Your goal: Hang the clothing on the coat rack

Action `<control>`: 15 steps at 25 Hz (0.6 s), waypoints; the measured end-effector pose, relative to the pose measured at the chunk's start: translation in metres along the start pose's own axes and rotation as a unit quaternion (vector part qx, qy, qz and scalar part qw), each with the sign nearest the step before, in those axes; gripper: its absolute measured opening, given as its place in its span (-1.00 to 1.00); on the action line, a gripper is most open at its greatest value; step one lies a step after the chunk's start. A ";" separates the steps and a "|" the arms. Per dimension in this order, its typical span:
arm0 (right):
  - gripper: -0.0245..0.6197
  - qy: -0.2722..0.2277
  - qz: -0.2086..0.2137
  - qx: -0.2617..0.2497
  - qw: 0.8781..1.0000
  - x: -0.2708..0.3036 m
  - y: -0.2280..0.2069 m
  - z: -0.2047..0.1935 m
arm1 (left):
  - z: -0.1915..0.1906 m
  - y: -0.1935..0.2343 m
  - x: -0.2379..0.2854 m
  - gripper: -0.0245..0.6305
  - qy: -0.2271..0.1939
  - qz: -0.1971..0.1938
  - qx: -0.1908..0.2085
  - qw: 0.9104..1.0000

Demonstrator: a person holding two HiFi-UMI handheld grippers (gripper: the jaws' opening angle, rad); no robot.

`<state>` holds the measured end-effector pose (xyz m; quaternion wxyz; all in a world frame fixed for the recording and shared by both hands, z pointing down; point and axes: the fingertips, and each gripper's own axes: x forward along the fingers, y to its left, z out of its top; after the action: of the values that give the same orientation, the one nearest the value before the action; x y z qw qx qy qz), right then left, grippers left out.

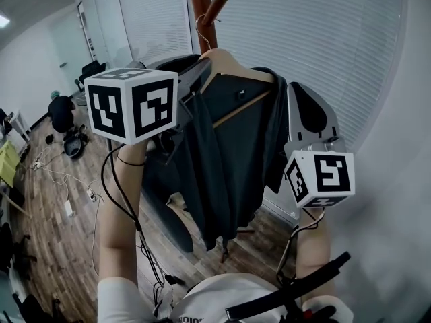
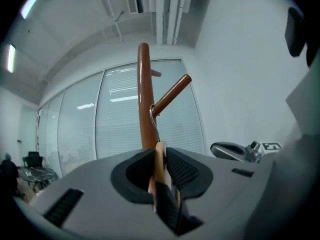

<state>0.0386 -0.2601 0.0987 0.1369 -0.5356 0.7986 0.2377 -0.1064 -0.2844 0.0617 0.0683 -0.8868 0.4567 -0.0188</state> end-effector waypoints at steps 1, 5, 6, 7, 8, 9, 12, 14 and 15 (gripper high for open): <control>-0.86 -0.001 0.002 0.000 1.000 0.001 0.001 0.000 | 0.000 0.001 -0.001 -0.70 -0.001 0.016 0.020 1.000; -0.86 -0.005 0.011 -0.001 1.000 0.007 0.007 0.001 | 0.000 0.003 -0.003 -0.67 -0.004 0.050 0.072 0.996; -0.86 -0.006 0.013 -0.001 1.000 0.008 0.009 0.002 | 0.001 0.003 -0.005 -0.66 -0.008 0.057 0.081 0.995; -0.86 -0.006 0.015 -0.001 1.000 0.008 0.012 0.002 | 0.004 0.003 -0.008 -0.66 -0.019 0.068 0.092 0.993; -0.86 -0.006 0.017 -0.002 1.000 0.009 0.014 0.002 | 0.008 0.005 -0.012 -0.66 -0.037 0.084 0.104 0.990; -0.86 -0.007 0.019 -0.002 1.000 0.010 0.015 0.003 | 0.013 0.006 -0.017 -0.66 -0.056 0.102 0.118 0.986; -0.86 -0.012 0.021 -0.003 1.000 0.013 0.019 0.006 | 0.020 0.010 -0.027 -0.67 -0.078 0.138 0.155 0.975; -0.86 -0.015 0.022 -0.004 1.000 0.014 0.020 0.008 | 0.021 0.010 -0.029 -0.67 -0.079 0.142 0.162 0.973; -0.86 -0.014 0.022 -0.005 1.000 0.015 0.020 0.008 | 0.022 0.010 -0.030 -0.67 -0.083 0.143 0.162 0.973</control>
<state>0.0141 -0.2610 0.0897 0.1401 -0.5151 0.8073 0.2518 -0.1301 -0.2633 0.0395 0.2510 -0.7876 0.5627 -0.0086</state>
